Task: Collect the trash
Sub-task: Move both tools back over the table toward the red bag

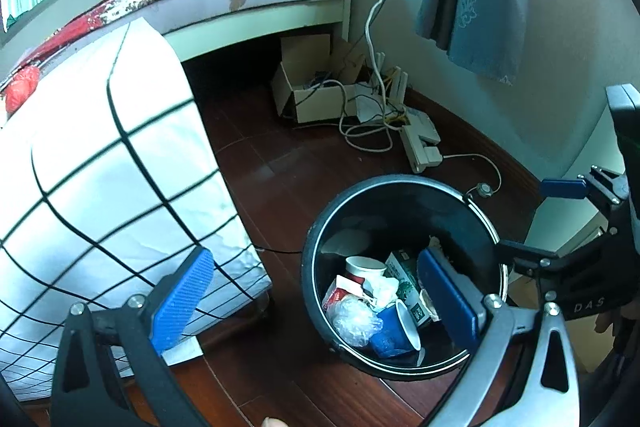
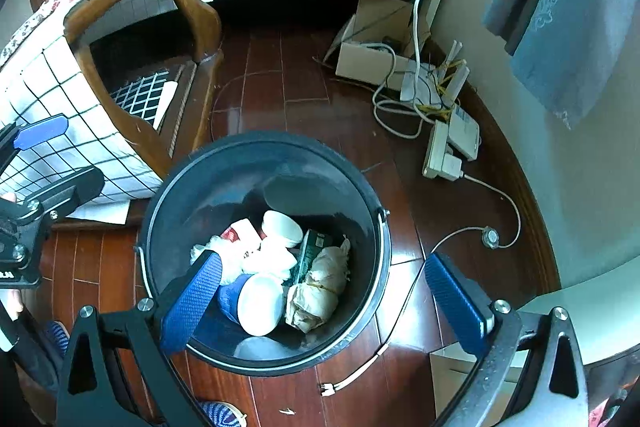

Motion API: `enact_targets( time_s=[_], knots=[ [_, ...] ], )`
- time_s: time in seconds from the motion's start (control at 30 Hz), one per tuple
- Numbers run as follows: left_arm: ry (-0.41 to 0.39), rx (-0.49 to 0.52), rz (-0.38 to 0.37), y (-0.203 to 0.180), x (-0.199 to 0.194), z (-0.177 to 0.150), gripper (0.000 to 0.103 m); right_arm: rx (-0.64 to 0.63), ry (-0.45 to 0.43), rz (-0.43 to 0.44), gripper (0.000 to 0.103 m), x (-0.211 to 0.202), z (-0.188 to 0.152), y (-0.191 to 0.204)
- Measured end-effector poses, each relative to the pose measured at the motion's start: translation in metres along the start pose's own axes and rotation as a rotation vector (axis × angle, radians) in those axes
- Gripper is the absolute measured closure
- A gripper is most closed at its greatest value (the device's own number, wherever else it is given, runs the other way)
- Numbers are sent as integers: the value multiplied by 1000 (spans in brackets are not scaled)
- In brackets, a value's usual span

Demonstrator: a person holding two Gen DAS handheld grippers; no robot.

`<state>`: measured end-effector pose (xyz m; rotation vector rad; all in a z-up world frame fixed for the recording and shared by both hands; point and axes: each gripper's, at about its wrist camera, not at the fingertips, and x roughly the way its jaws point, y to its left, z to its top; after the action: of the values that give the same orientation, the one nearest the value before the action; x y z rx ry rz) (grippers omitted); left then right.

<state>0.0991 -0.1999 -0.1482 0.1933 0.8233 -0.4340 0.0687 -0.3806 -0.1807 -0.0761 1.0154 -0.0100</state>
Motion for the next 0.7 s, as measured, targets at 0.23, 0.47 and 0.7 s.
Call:
enact_targets(
  time_s=[0.23, 0.47, 0.7],
  knots=[
    [-22, -6, 13, 3, -20, 1, 1, -10, -29, -2, 1, -14, 1, 10],
    [-37, -22, 33, 9, -35, -2, 1, -20, -79, 6, 1, -36, 8, 22],
    [-72, -34, 55, 16, -57, -3, 1, -28, -125, 18, 1, -53, 14, 38]
  ],
)
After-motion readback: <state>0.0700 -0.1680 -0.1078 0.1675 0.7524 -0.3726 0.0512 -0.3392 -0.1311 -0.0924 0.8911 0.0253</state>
